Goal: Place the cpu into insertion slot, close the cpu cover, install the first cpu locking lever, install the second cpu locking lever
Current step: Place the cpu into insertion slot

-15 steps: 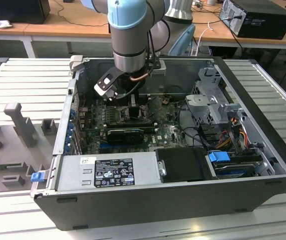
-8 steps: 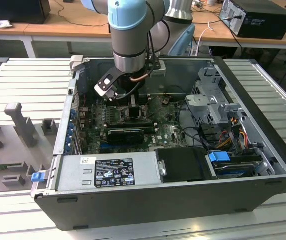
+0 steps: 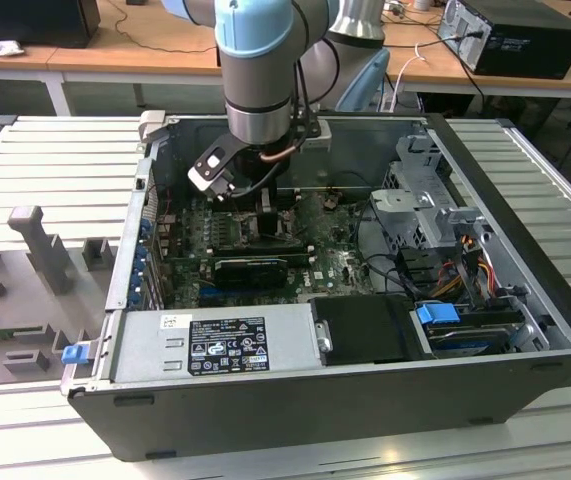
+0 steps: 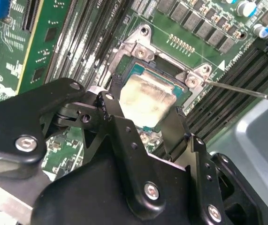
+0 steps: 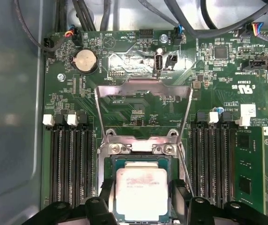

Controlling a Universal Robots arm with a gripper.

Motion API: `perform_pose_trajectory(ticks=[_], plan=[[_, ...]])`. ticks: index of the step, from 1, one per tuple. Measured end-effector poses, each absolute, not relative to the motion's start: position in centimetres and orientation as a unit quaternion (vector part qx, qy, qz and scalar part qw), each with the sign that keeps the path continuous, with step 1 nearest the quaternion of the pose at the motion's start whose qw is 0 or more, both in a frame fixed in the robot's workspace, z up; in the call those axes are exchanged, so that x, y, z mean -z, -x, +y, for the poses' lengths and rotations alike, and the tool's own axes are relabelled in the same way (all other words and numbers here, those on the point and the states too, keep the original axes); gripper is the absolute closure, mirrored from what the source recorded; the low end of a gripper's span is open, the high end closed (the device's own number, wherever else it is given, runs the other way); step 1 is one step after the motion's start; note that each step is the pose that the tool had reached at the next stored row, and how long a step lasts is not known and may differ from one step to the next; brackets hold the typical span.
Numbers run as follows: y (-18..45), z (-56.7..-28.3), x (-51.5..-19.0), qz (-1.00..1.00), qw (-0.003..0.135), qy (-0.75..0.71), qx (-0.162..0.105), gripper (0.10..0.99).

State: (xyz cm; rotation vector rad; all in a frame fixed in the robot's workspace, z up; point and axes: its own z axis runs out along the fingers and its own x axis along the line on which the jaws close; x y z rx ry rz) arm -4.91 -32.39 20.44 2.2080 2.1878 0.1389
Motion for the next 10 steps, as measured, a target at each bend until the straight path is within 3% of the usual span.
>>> perform_pose_trajectory(ticks=[3, 4, 6, 7, 10], plan=[[4.9, -32.4, -21.2, 0.703, 0.015, -0.710, -0.045, 0.494], [4.9, -32.4, -21.5, 0.703, 0.015, -0.710, -0.044, 0.690], [4.9, -32.4, -21.9, 0.703, 0.014, -0.710, -0.044, 0.808], [4.9, -32.4, -22.0, 0.703, 0.014, -0.710, -0.044, 0.808], [4.9, -32.4, -22.5, 0.703, 0.014, -0.710, -0.043, 0.980]])
